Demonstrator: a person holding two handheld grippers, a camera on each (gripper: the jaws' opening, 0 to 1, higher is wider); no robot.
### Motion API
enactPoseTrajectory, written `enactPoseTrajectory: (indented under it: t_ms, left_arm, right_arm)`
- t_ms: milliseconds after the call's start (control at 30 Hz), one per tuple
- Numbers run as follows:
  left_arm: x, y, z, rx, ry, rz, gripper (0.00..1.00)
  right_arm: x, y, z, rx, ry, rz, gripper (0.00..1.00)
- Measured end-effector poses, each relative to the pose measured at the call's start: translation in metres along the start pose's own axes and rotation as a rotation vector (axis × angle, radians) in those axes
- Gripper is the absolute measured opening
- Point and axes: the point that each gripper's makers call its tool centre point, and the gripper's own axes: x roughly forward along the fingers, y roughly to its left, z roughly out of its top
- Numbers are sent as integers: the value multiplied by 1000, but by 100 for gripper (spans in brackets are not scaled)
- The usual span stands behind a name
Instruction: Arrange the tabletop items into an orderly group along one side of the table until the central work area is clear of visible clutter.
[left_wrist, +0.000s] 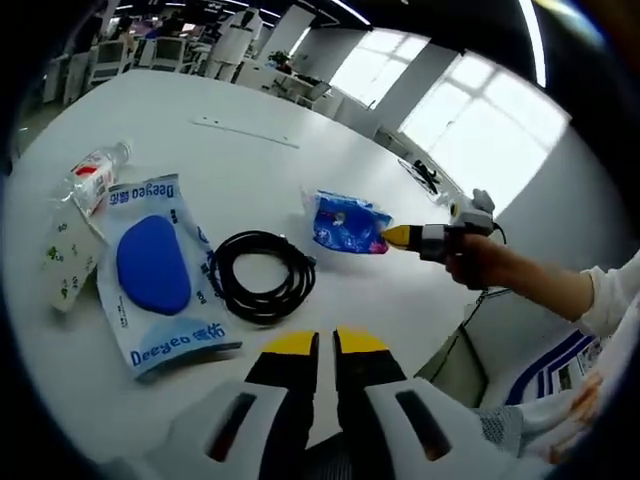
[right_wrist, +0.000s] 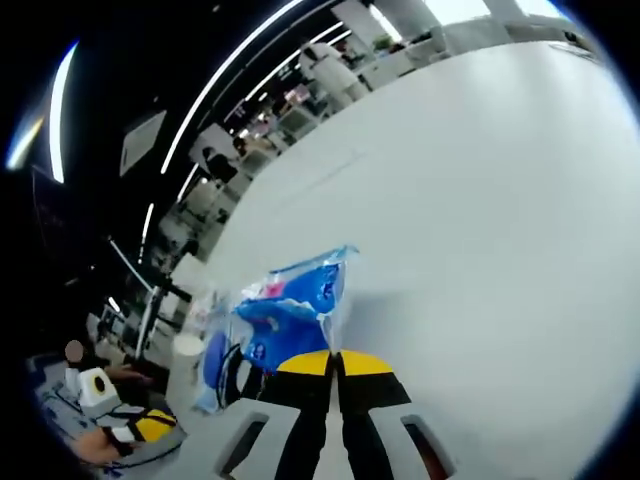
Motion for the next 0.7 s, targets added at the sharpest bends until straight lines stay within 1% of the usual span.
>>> enactPoseTrajectory:
  t_ms: [100,233,333,567,700]
  left_arm:
    - [-8,4,-3,-15,-23,7,5]
    - [-18,12,-7,-51,-64,41,7]
    - [-21,14,-11,-45,-66,62,8]
    - [-27,9,-4,-32,-109,48,10]
    - [-32,11,-4,-36,-119,57,11]
  right_arm:
    - [14,-2,12,-8,11,-3,0]
    - [28,-4,21,-20,21,-11,0]
    - [40,-5,26,-9,30,-14,0]
    - [58,-5,36,-24,60,-12,0]
    - [67,-6,39,-54,82,-15,0]
